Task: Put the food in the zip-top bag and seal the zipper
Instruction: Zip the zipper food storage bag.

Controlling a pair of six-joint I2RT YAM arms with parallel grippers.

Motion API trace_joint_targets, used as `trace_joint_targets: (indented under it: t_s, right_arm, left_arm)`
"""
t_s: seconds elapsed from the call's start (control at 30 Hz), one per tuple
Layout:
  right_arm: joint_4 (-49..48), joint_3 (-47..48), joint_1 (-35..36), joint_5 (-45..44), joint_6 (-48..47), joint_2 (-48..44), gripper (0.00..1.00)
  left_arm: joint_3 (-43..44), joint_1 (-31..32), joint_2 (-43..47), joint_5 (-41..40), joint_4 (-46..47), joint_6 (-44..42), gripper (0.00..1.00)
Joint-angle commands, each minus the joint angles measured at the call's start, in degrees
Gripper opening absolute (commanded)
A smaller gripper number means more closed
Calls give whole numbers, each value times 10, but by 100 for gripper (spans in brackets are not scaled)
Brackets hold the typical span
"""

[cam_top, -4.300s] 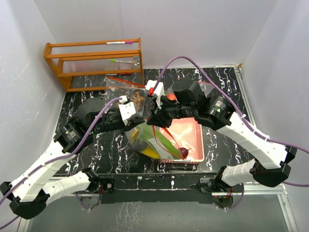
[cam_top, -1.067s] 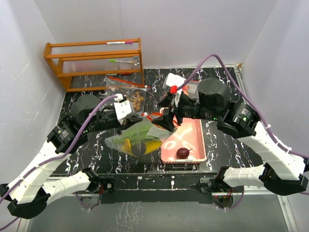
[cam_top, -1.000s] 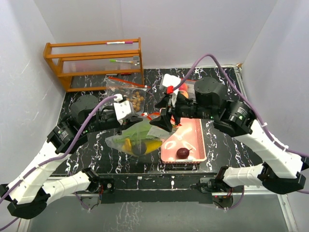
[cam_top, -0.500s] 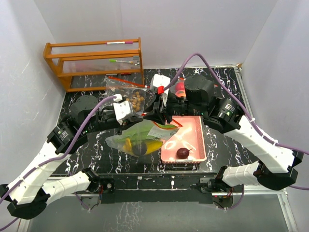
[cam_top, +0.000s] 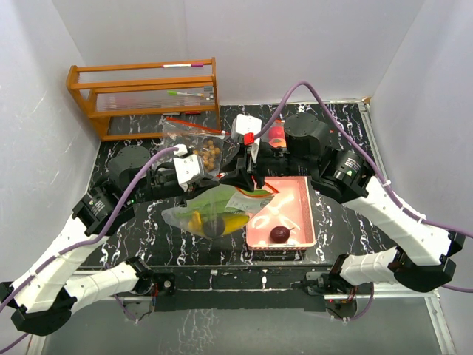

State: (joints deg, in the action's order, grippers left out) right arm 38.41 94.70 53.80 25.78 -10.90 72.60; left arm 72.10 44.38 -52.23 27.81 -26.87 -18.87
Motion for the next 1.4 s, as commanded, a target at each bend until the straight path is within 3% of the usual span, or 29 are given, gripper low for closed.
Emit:
trace_joint_targets:
  t_s: [0.0,0.1,0.27,0.5,0.73,1.13,1.37]
  right_arm:
    - [-25,0,-5,36,-8,0,34]
    - [-19,2,-6,66,-13,3,31]
    - [-15,-9,-6,70,-17,-3,44]
    - [-20,-15,-5,46,-1,-8,48]
    - [-39,-9,-6,38,7,-13,43]
    - [-40,8,-14,34,17,-2,22]
    - [-48,10,-19,30,29,-1,21]
  left_arm:
    - [8,-1,16,14,31,0,0]
    - [6,-1,16,13,32,1,0]
    - [6,-1,18,11,31,2,0]
    - [2,-1,21,8,34,1,0]
    - [0,-1,22,9,35,2,0]
    - [-2,-1,25,8,38,0,0]
    - [-2,-1,22,11,39,2,0]
